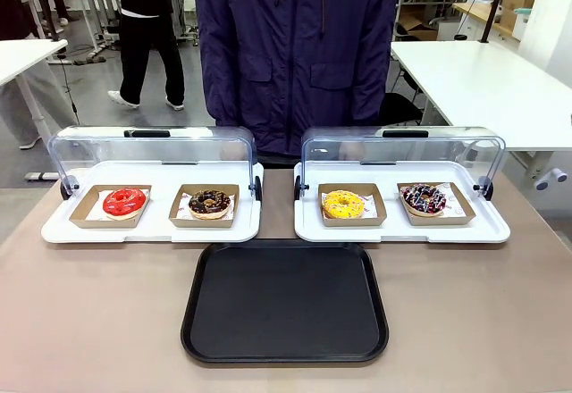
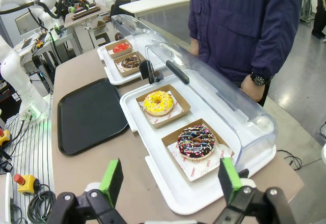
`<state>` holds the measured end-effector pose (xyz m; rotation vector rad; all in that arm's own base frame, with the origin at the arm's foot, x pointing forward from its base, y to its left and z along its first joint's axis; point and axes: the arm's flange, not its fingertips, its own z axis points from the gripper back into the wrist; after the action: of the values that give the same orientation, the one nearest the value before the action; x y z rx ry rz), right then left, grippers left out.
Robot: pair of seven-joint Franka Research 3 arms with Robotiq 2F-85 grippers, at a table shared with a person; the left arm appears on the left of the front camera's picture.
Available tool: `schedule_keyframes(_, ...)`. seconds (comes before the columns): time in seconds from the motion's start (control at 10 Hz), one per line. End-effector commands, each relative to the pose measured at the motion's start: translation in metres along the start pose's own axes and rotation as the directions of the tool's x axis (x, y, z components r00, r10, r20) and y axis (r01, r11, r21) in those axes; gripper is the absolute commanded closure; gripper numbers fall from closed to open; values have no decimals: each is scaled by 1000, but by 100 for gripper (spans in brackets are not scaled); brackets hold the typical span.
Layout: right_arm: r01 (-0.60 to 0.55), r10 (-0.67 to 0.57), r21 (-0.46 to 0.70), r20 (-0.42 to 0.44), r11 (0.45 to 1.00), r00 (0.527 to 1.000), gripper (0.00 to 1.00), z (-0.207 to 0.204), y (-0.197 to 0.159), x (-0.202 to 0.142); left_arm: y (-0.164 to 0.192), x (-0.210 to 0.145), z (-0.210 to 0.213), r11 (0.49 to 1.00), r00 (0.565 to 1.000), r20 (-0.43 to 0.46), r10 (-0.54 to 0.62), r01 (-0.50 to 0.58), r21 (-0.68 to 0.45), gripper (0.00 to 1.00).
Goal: Move the fourth donut from the left to the tray.
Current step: Pick up the Paper togo box containing the Donut indicated by the person and place it on the Handle tray.
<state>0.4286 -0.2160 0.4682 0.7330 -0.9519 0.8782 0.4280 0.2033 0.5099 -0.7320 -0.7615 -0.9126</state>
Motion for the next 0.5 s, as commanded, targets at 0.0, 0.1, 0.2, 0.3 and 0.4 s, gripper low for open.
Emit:
schedule_keyframes(0.0,-9,9,4,8,1000,1000,0,0,0,1,-4,0,0,1000,1000,9,-10,10,2,0)
schedule_keyframes(0.1,-9,9,4,8,1000,1000,0,0,0,1,-4,0,0,1000,1000,9,-10,10,2,0)
schedule_keyframes(0.2,-9,9,4,8,1000,1000,0,0,0,1,-4,0,0,1000,1000,9,-10,10,2,0)
schedule_keyframes(0.3,-9,9,4,8,1000,1000,0,0,0,1,-4,0,0,1000,1000,9,-10,10,2,0)
schedule_keyframes(0.4,-9,9,4,8,1000,1000,0,0,0,1,-4,0,0,1000,1000,9,-10,10,2,0)
